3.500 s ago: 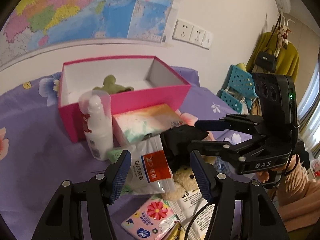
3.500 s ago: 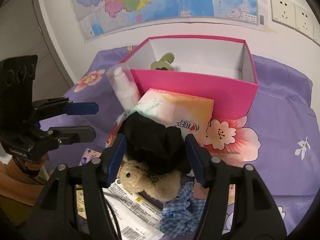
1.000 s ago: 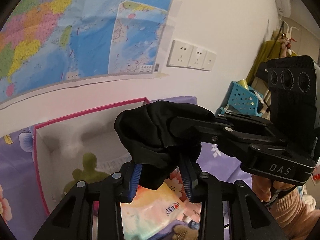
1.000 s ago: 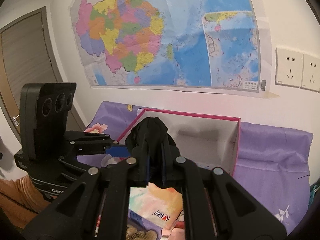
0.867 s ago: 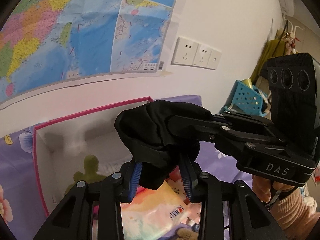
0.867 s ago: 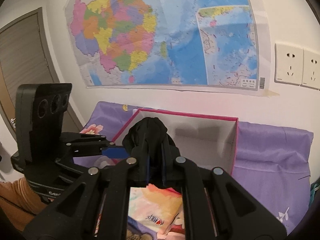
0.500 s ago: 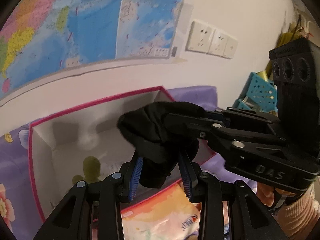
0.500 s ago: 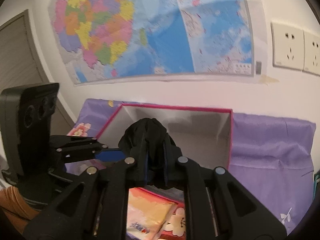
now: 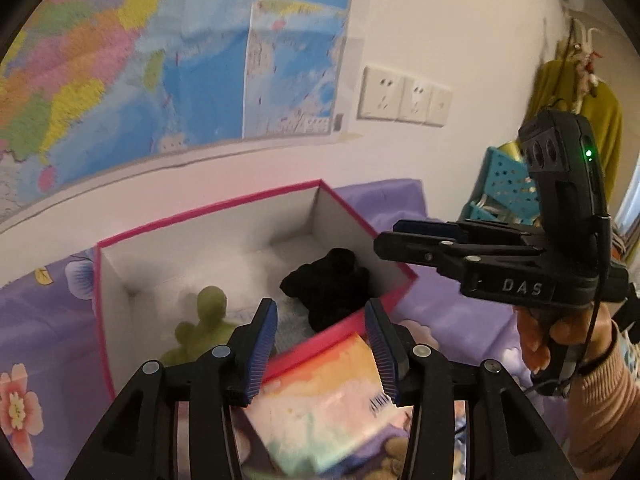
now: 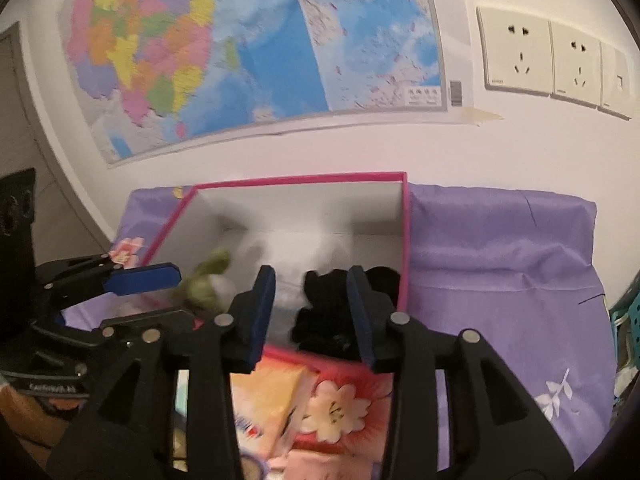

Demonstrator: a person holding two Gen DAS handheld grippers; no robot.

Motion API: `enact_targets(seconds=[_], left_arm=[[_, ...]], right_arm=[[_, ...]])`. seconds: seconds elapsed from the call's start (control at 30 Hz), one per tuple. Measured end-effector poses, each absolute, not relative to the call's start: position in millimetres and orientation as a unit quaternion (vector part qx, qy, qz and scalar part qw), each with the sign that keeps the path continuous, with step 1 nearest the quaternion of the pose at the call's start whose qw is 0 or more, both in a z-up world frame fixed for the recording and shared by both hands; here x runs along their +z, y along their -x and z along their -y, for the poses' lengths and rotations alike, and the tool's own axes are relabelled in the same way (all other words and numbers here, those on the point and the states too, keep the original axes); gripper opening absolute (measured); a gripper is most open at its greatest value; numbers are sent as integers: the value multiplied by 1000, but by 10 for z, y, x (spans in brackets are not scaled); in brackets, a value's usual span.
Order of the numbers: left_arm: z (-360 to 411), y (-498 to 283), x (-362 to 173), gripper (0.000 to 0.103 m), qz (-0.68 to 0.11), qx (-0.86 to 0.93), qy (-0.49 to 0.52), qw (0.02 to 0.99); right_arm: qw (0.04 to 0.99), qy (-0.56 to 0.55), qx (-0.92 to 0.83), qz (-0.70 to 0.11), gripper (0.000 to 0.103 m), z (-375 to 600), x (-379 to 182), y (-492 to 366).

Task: Organize soft objects

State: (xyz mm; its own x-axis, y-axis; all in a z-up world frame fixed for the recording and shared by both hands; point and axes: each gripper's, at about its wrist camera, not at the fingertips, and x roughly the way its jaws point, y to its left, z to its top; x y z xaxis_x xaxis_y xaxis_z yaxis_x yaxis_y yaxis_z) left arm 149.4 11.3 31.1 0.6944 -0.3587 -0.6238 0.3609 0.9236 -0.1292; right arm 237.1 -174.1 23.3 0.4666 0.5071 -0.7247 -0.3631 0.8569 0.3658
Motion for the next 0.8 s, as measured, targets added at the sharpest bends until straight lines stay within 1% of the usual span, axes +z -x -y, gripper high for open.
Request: enact_targets(seconds=[0.03, 0.13, 0.2, 0.3, 0.57, 0.8], left_arm=[[-153, -1386, 342, 50, -329, -203, 1, 922], [-224, -1190, 386, 51, -314, -208, 7, 926], [-296, -1037, 406, 51, -306, -214, 14, 927], [-381, -863, 410, 52, -298, -214, 20, 930], [-642, -580, 188, 55, -314, -201, 42, 927], [-866, -515, -286, 55, -367, -177, 85, 909]], right_arm=[[852, -85, 262, -445, 42, 1734, 275, -2321], [849, -100, 287, -433, 48, 1745, 407, -2131], [846, -104, 304, -426, 49, 1730, 497, -1980], [840, -109, 323, -422, 57, 1686, 582, -1798], [809, -81, 386, -436, 58, 1396, 605, -1309], [772, -66, 405, -486, 58, 1073, 250, -1139]])
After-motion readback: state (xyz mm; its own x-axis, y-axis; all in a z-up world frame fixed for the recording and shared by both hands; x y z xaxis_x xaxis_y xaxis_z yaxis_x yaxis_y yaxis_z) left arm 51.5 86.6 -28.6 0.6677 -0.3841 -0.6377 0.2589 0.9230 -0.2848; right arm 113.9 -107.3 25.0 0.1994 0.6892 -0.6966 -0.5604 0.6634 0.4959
